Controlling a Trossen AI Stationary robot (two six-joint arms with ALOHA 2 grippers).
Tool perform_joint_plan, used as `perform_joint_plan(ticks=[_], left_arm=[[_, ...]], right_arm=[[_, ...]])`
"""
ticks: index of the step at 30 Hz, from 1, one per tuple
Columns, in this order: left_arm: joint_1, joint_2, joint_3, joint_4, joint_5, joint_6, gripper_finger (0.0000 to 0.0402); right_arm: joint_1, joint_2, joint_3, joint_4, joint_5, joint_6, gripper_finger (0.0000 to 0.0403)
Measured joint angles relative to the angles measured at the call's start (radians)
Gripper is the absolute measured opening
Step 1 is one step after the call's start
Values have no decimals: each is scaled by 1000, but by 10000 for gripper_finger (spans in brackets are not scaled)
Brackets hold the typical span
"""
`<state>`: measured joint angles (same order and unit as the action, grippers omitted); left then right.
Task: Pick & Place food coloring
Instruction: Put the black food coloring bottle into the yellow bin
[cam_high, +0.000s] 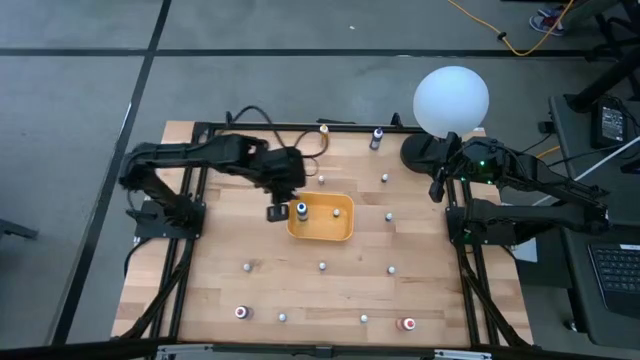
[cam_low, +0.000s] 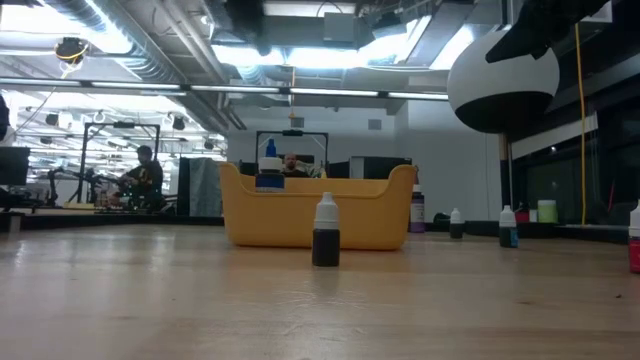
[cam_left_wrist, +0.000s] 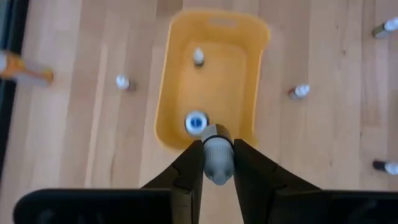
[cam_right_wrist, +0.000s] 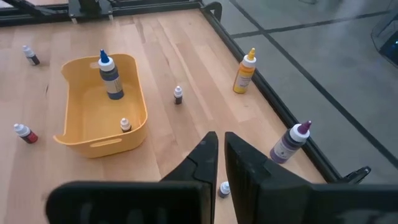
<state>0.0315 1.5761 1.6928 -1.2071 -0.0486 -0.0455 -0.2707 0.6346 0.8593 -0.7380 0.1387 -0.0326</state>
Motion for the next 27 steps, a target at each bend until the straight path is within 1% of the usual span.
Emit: perform_joint_plan(ticks=[7, 10, 20, 27], left_arm=[[11, 217, 219, 5, 32, 77, 66], [12, 286, 277, 9, 40, 101, 66], [11, 429, 292, 29, 71, 147, 66], [16, 490, 292, 58, 76, 182, 66]], right_arm=[[0, 0, 0, 0, 0, -2, 34], [0, 0, 0, 0, 0, -3, 34], [0, 0, 0, 0, 0, -10, 34], [0, 0, 0, 0, 0, -36, 34]])
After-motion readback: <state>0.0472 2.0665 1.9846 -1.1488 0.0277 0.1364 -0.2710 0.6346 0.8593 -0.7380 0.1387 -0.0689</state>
